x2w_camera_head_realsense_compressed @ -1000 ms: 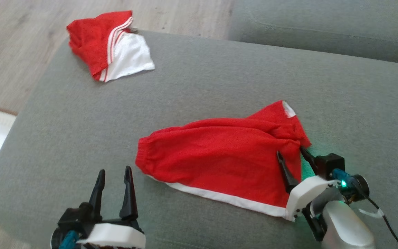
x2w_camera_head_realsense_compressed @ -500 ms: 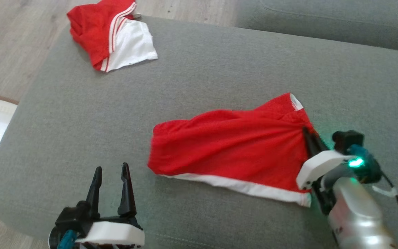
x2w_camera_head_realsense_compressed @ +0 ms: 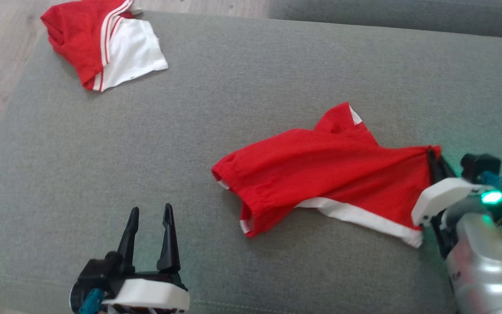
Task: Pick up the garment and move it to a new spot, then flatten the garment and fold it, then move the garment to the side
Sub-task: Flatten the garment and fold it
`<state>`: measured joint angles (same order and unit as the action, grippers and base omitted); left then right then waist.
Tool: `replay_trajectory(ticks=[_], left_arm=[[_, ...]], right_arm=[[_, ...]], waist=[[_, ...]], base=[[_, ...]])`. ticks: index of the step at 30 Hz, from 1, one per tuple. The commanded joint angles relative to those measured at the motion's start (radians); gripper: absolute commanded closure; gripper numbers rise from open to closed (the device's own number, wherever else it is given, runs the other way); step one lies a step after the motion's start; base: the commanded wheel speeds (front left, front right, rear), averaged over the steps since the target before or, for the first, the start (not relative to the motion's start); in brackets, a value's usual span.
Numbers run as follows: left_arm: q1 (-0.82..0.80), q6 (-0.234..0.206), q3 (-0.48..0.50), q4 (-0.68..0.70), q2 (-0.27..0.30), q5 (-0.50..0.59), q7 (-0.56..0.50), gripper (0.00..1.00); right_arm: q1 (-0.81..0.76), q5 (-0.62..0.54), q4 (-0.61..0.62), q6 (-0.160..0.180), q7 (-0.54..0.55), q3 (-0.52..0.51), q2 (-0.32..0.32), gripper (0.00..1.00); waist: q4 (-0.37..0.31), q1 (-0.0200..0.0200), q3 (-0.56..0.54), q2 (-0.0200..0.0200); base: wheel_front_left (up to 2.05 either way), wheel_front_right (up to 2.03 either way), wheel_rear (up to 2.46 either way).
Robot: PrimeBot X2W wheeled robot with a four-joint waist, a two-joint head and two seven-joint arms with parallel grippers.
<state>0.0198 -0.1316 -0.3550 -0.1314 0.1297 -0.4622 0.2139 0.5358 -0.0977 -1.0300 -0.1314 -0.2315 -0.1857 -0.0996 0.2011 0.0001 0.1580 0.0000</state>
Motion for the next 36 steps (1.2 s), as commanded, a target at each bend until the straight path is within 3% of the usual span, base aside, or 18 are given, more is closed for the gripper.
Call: replay_trajectory(ticks=[1, 2, 3, 4, 15, 26, 36], left_arm=[[-0.047, 0.005, 0.025, 0.019, 0.002, 0.009, 0.013, 0.0], [-0.048, 0.006, 0.023, 0.017, 0.003, 0.01, 0.013, 0.0], [-0.049, 0.008, 0.019, 0.015, 0.004, 0.01, 0.012, 0.0], [-0.05, 0.011, 0.015, 0.013, 0.005, 0.012, 0.012, 0.0], [-0.04, 0.036, -0.03, -0.021, 0.011, 0.016, -0.004, 0.0], [-0.002, 0.077, -0.101, -0.115, 0.01, 0.013, -0.044, 0.0], [-0.084, 0.131, -0.182, -0.286, -0.014, 0.04, -0.073, 0.0]], right_arm=[[0.059, -0.018, 0.023, 0.001, -0.011, 0.008, -0.014, 1.0], [0.065, -0.025, 0.022, 0.001, -0.012, 0.009, -0.013, 0.96], [0.069, -0.031, 0.022, 0.001, -0.014, 0.011, -0.013, 0.65], [0.072, -0.036, 0.021, 0.001, -0.016, 0.012, -0.012, 0.01], [0.017, -0.036, 0.056, 0.001, -0.029, 0.033, 0.007, 0.0], [-0.241, 0.061, 0.398, 0.001, -0.03, 0.085, 0.046, 0.0], [-0.423, 0.151, 0.63, 0.001, -0.009, 0.187, 0.049, 0.0]], waist=[[-0.009, -0.0001, 0.001, 0.0], [-0.014, -0.0001, -0.001, 0.0], [-0.017, -0.0001, -0.002, 0.0], [-0.022, -0.0001, -0.005, 0.0], [-0.078, -0.0001, -0.076, 0.0], [-0.136, -0.0001, -0.157, 0.0], [-0.2, -0.0001, -0.145, 0.0]], base=[[0.0, 0.0, 0.0], [0.0, 0.0, 0.0], [0.0, 0.0, 0.0], [0.0, 0.0, 0.0], [0.0, 0.0, 0.0], [0.0, 0.0, 0.0], [0.0, 0.0, 0.0]])
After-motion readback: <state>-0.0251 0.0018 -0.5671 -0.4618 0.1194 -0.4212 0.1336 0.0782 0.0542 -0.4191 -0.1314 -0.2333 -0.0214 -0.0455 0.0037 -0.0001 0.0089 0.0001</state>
